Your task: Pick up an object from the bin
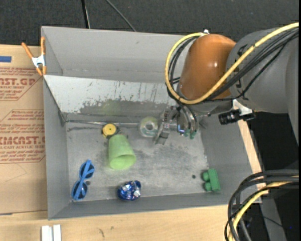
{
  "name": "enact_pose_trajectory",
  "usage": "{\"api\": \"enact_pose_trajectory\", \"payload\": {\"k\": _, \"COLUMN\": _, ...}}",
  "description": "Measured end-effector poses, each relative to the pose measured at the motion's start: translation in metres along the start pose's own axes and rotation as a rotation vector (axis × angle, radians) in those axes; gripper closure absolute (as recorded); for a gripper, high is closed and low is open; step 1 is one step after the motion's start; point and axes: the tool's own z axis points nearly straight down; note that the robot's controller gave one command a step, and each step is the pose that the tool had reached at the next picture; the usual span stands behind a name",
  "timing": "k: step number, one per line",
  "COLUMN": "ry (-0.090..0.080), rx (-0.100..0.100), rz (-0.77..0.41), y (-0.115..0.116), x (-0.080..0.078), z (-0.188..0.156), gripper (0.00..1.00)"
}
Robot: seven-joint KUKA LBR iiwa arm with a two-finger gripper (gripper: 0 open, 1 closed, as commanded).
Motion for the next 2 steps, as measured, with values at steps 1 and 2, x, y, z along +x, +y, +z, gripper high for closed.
{"api": "enact_pose_trajectory", "payload": {"k": 1, "ry": 0.009, "rx": 0.004, "rz": 0.006, "y": 0.002, "x": -0.001, "z": 0.028, "gripper": 1.00}}
{"api": "enact_pose_trajectory", "payload": {"k": 2, "ry": 0.000, "rx": 0.000, "rz": 0.005, "y": 0.008, "x": -0.004, "z": -0.034, "gripper": 1.00}}
